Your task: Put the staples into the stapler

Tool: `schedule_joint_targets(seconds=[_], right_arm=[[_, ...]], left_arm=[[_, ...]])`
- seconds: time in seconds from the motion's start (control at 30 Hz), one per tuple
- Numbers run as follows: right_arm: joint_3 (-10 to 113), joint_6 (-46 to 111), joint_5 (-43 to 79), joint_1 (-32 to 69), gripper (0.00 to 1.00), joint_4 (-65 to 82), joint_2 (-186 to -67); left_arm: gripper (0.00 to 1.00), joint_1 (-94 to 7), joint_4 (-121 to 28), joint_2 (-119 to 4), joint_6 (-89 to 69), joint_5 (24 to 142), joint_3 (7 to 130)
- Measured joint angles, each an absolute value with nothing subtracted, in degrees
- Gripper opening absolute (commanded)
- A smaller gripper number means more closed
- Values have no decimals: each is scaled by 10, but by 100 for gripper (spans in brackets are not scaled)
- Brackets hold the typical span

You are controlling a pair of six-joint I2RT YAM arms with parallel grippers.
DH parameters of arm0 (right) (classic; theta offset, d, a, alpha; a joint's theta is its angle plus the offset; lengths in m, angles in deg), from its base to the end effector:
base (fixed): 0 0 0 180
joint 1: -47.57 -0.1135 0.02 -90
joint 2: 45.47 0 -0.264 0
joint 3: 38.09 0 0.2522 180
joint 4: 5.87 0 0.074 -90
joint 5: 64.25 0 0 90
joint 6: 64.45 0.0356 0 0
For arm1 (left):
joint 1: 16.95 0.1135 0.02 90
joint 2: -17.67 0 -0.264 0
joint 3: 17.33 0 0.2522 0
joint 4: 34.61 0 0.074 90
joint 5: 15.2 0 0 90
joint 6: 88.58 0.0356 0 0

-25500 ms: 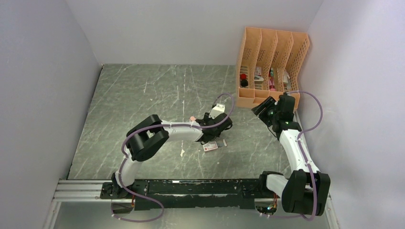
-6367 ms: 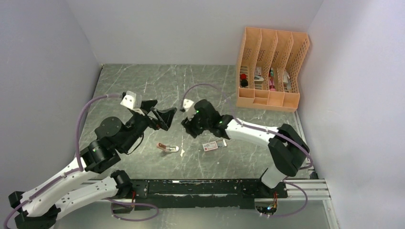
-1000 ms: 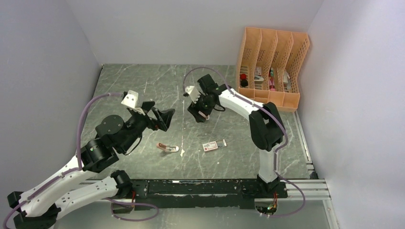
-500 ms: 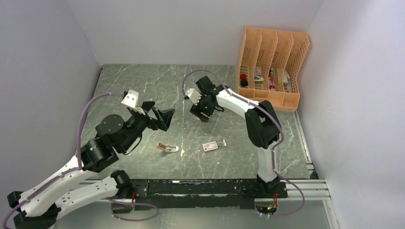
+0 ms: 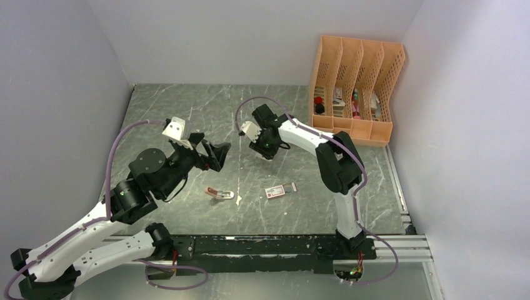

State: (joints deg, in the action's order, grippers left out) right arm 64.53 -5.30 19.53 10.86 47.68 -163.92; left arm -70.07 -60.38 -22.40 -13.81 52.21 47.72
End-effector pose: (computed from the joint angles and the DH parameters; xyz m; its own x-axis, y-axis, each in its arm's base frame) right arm 0.3399 0.2583 0.1744 -0.3237 -0.8773 -0.3543 -0.9212 0.3777 -0.0935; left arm 0.1030 -0.1145 0.3885 -0.1414 -0.2156 -0.9662 0.4880 0.8340 -0.2576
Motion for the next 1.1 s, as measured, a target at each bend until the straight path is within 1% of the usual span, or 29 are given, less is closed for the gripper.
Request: schedule_joint_targets(seconds=[0.27, 0.53, 0.6, 0.67, 0.73, 0.83, 0.97, 1.1], right_arm=[[639, -47, 188, 90, 32, 476, -1632], [628, -49, 161, 23, 32, 473, -1606], [630, -52, 156, 9, 38, 479, -1610], [634, -54, 152, 1, 50, 483, -1615], [634, -54, 148, -2, 56, 483, -1618], [634, -54, 143, -2, 59, 481, -1619], [616, -43, 135, 1, 60, 455, -1608], [545, -3, 86, 28, 60, 403, -1541]], left_arm=[[99, -701, -611, -223, -138, 521, 482], [99, -701, -616, -188, -138, 494, 483], [99, -701, -616, -179, -138, 492, 483], [99, -701, -618, -175, -138, 491, 483], [99, -701, -623, -175, -140, 490, 483], [99, -701, -634, -176, -140, 489, 483], [99, -701, -647, -177, -139, 491, 483], [99, -701, -659, -188, -126, 513, 492]])
